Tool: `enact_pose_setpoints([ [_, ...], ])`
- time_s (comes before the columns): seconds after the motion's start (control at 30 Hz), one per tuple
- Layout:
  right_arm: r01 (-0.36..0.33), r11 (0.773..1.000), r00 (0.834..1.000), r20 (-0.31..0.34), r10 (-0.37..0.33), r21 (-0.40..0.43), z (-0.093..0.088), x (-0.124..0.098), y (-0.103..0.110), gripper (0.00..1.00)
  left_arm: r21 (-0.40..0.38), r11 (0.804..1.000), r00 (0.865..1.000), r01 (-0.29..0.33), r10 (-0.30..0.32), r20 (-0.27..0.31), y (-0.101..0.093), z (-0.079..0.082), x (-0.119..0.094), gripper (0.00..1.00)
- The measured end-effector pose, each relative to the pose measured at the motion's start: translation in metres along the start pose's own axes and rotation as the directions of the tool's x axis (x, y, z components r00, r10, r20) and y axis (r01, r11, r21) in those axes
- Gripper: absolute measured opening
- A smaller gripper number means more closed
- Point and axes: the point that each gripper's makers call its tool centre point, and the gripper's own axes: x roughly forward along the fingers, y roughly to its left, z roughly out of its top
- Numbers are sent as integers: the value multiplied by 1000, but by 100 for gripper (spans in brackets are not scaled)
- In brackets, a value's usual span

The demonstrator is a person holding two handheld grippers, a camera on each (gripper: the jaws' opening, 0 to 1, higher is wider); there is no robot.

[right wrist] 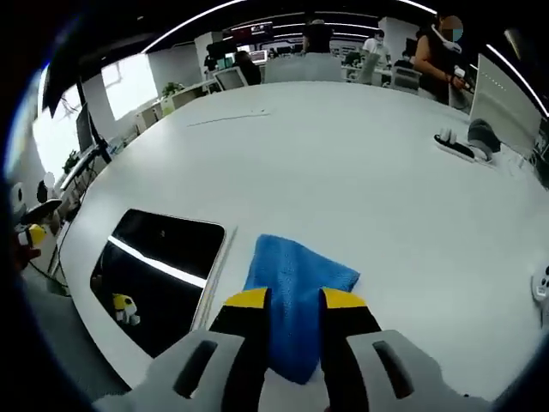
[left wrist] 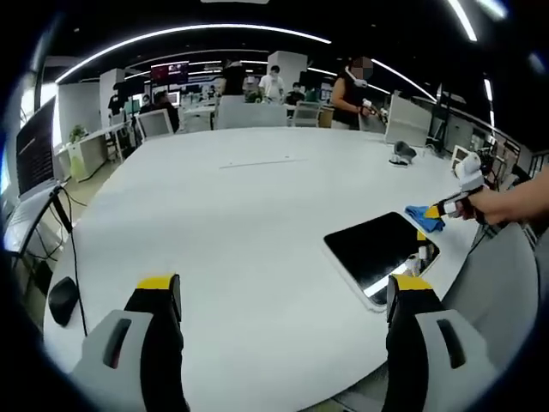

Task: Wipe the mirror surface with the cleaning cloth until all visible marks leave the cleaned area.

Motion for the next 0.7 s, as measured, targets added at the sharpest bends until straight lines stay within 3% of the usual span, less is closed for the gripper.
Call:
enact_pose_setpoints([
  [0.17, 10, 999, 1000, -28, -11, -40, -5, 4, 7, 13, 13, 1000, 1000, -2, 2, -15, 0, -2, -1, 98],
  [0.2, 44, 998, 999, -30, -45, -43, -5, 4, 4, 11, 13, 1000, 1000, -2, 2, -24, 0, -3, -2, 98],
  [0.27, 32, 998, 998, -49, -34, -47, -7, 1, 10, 6, 12, 1000, 1000, -11, 11, -29, 0, -2, -6, 98],
  [0.33, 38, 992, 995, -85, -49, -122, -9, -1, 10, 4, -1, 1000, 1000, -21, 21, -19, -1, -2, -9, 98],
  [0.4, 44, 983, 996, -70, -57, -180, -10, 2, 11, 2, -6, 1000, 1000, -25, 25, -3, -1, -1, -7, 97],
  [0.47, 41, 988, 997, -65, -52, -150, -9, 2, 10, 2, -11, 1000, 1000, -12, 12, 20, -4, -1, -4, 97],
  [0.53, 52, 997, 996, -62, -56, -65, -9, 1, 9, 1, 9, 1000, 1000, 12, -12, -9, -8, -7, -1, 97],
  [0.57, 52, 996, 996, -63, -57, -78, -9, 1, 9, 1, 22, 1000, 1000, 14, -14, -16, -9, -5, 0, 97],
  [0.63, 49, 994, 996, -66, -55, -97, -9, 2, 10, 0, 41, 998, 999, 43, -44, 29, -13, 6, 1, 98],
  [0.7, 45, 997, 996, -71, -49, -59, -8, 4, 9, 0, 23, 999, 999, 42, -43, 31, -10, 7, 3, 99],
])
